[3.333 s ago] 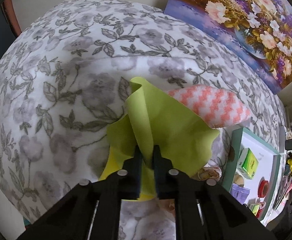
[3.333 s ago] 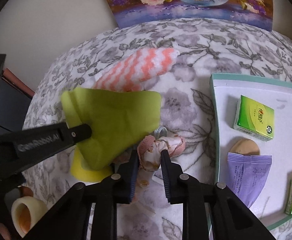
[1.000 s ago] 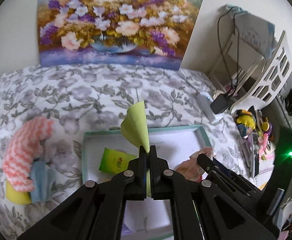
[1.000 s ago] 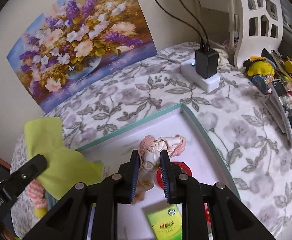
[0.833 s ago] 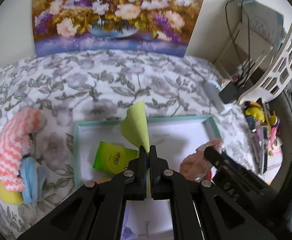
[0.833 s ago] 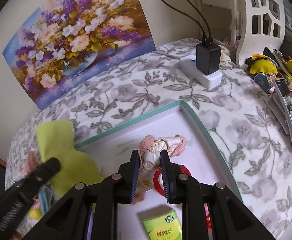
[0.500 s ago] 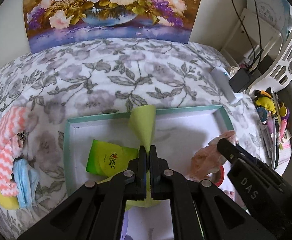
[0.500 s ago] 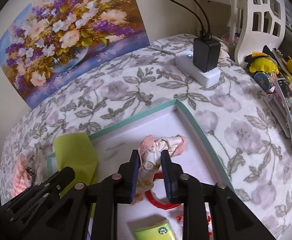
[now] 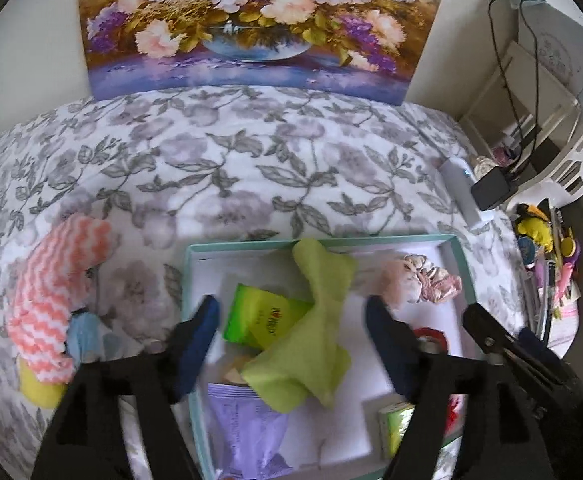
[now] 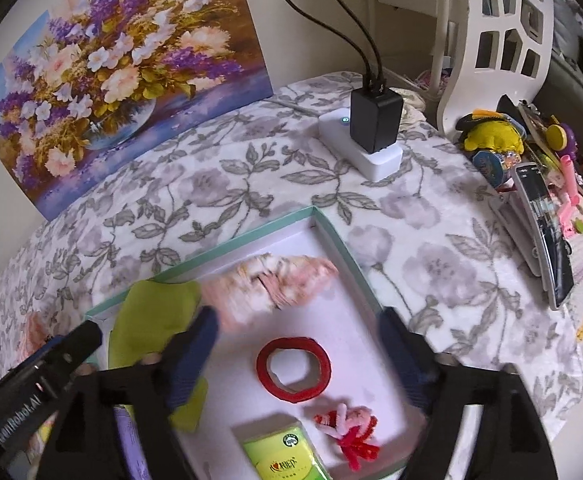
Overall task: Organize soft objects
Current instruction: 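Move the left tool to the orange-white zigzag cloth while the right tool approaches the blue mask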
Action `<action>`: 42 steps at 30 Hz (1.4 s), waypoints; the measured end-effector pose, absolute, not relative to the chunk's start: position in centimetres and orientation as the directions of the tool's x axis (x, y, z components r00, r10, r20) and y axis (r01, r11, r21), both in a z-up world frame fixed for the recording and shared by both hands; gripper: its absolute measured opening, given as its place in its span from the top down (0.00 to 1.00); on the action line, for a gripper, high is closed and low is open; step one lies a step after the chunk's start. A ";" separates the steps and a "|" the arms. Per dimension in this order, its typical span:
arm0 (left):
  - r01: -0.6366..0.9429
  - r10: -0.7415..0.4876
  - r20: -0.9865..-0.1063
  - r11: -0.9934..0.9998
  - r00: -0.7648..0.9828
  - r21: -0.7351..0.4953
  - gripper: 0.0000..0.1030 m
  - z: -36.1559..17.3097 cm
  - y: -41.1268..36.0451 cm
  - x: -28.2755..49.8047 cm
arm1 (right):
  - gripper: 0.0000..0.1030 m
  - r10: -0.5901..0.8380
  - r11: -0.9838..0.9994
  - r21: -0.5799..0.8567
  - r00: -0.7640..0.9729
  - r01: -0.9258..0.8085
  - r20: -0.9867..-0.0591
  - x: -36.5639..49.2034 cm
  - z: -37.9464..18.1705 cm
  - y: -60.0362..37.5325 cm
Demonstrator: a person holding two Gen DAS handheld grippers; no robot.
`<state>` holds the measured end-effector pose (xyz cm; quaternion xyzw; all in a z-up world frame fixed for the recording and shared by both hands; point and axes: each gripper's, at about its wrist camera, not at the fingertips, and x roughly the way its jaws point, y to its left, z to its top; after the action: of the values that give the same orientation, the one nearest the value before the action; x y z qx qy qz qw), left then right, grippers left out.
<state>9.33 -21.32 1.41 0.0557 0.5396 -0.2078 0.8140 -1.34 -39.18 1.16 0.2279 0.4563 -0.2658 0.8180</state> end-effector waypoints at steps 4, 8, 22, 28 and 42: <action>0.368 -0.216 -0.915 0.926 0.340 -0.082 0.20 0.3 -20.6 9.8 | 0.00 -0.248 0.757 0.092 0.415 0.646 -0.875 -1.4 1.1 -39.0; 0.342 -0.195 -0.918 0.937 0.345 -0.071 0.11 0.1 -20.0 10.2 | 0.00 -0.248 0.757 0.074 0.391 0.649 -0.886 -1.2 0.6 -38.9; 0.324 -0.169 -0.924 0.945 0.342 -0.052 0.11 1.1 -17.8 9.9 | 0.00 -0.272 0.757 0.028 0.354 0.653 -0.895 -1.5 1.0 -37.5; 0.293 -0.140 -0.926 0.956 0.351 -0.033 0.11 2.1 -15.0 9.6 | 0.00 -0.265 0.774 0.018 0.350 0.633 -0.899 -1.7 1.1 -35.4; 0.212 -0.094 -0.939 0.977 0.332 -0.023 0.11 2.7 -6.9 7.9 | 0.00 -0.224 0.842 0.000 0.349 0.539 -0.910 -2.7 1.0 -28.4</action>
<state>7.85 -6.91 2.74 0.0516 0.5703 -0.0937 0.8144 -2.73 -28.43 1.01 0.1519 0.5194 -0.2363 0.8070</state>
